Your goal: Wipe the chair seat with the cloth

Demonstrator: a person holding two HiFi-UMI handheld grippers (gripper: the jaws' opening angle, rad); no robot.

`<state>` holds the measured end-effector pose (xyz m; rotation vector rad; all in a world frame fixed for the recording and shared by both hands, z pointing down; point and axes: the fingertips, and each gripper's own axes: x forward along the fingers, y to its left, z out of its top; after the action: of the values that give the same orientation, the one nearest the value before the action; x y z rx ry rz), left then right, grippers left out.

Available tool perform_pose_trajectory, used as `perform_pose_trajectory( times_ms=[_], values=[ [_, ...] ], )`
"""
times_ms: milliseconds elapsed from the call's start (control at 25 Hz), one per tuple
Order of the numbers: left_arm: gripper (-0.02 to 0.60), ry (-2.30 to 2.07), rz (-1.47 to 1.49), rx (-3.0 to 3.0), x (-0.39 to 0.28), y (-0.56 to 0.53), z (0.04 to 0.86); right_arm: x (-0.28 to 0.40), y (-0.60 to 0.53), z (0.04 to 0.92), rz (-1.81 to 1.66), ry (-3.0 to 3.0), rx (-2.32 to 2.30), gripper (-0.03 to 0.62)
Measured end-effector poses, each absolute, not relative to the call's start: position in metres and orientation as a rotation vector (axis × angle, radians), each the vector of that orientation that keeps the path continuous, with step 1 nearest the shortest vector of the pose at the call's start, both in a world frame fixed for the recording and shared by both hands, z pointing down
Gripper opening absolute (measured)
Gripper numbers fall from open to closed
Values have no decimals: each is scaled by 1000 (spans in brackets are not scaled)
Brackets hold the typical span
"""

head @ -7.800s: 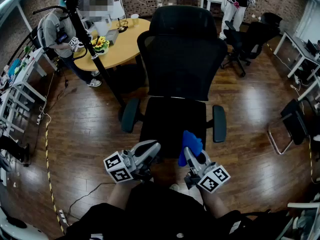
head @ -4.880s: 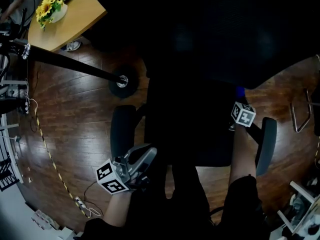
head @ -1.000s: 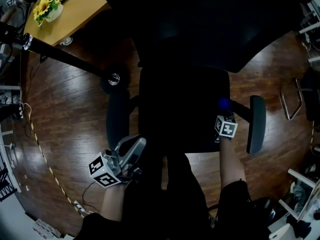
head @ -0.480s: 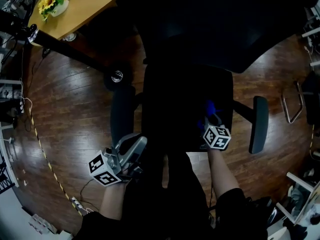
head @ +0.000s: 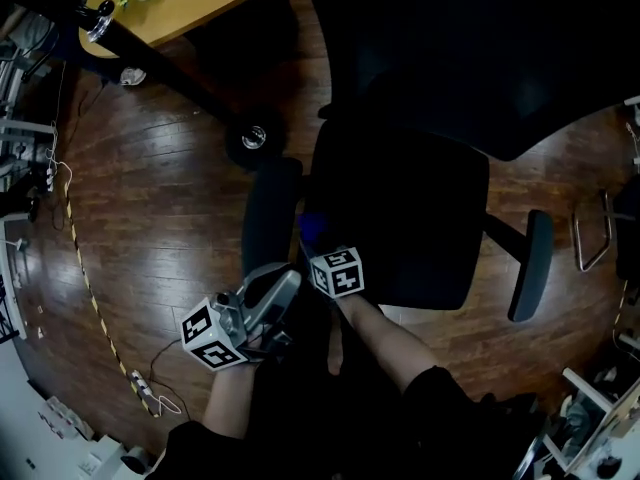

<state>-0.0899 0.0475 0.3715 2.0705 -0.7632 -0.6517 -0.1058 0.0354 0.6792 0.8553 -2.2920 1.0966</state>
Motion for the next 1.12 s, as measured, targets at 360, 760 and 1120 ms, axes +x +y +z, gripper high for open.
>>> perform_pose_trajectory(
  times_ms=[360,760,1120],
  values=[
    [-2,-764,-652,2078,-93,49,372,-93,38,699,1013,-2283,868,61],
    [-2,-671,-611,2096,-62,35,370,152,29,724,1061,-2018,1370,61],
    [-2,-608,-579,2120,-36,31,366,307,40,696,1007,-1806,1663,61]
  ],
)
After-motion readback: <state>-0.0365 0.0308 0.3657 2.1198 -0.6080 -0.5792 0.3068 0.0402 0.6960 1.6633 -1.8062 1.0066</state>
